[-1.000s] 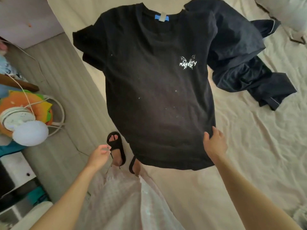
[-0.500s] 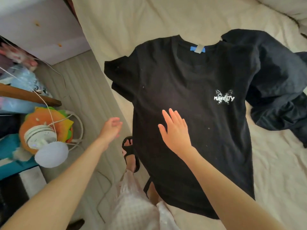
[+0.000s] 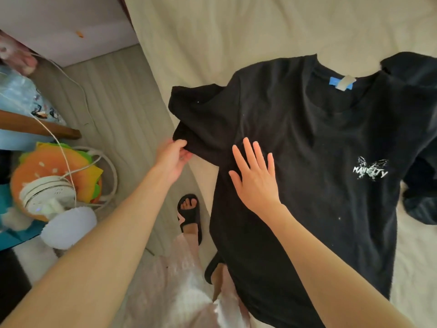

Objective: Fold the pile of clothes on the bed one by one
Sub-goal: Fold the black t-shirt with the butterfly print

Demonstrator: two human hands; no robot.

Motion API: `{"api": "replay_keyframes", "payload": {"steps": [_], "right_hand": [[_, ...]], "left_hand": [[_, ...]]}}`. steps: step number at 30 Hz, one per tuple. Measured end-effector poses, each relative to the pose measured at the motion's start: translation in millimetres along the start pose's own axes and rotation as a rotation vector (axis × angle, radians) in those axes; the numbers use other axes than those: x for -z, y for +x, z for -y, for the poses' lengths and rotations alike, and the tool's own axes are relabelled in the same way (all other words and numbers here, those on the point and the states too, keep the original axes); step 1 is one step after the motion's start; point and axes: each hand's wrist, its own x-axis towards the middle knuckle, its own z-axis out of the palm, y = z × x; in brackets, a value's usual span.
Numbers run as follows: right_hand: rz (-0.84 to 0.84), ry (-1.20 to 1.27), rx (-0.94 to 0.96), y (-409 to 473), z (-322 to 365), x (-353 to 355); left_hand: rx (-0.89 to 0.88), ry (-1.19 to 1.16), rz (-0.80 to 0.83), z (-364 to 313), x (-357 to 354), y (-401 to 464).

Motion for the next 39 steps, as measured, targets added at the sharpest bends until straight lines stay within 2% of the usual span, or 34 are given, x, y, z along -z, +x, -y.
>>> {"api": "replay_keyframes", "payload": {"steps": [3,6,10,12,14,17,19,21,23,25,27,29,31,34,36,38,39], "right_hand": [[0.025,0.0,-0.016,2,3,2],[0.038,-0.007,-0.031,4,7,3],[0.068,0.019,-0.045,5,9,8],[0.078,0.129,-0.052,5,10,16],[0.071,0.433,-0.148,3,13,30],[-0.032,1.079,-0.494,-11,10,60],[-0.156,1.418,-0.67,-28,-4,77],[-0.297,1.577,-0.786,-43,-26,87],[-0.397,1.548,-0.873,-53,-44,93],[-0.429,1.412,-0.879,-52,-54,95],[-0.422,1.222,-0.792,-42,-59,95],[-0.385,0.993,-0.65,-22,-59,96],[-0.335,0.822,-0.498,2,-54,99],[-0.253,0.576,-0.368,41,-38,105],[-0.208,0.465,-0.356,60,-25,111],[-0.175,0.484,-0.378,76,-17,116],[-0.17,0.598,-0.405,81,-14,119]], "left_hand": [[0.101,-0.066,-0.047,11,23,-12],[0.241,-0.14,0.014,16,35,-21],[0.246,-0.187,0.081,-2,26,-23],[0.206,-0.154,0.066,-10,18,-26],[0.041,-0.048,0.002,-11,9,-38],[-0.475,0.217,-0.102,-2,-17,-74],[-0.855,0.449,0.001,13,-38,-100],[-1.099,0.808,0.211,37,-58,-111],[-1.119,1.267,0.395,62,-69,-111],[-1.016,1.508,0.439,79,-63,-103],[-1.022,1.427,0.35,82,-49,-97],[-1.079,1.26,0.151,75,-34,-91],[-1.008,1.089,0.011,66,-23,-81],[-0.665,0.833,0.119,58,-25,-66],[-0.535,0.813,0.226,59,-31,-59],[-0.474,0.816,0.262,61,-36,-55],[-0.451,0.802,0.255,60,-37,-53]]}}
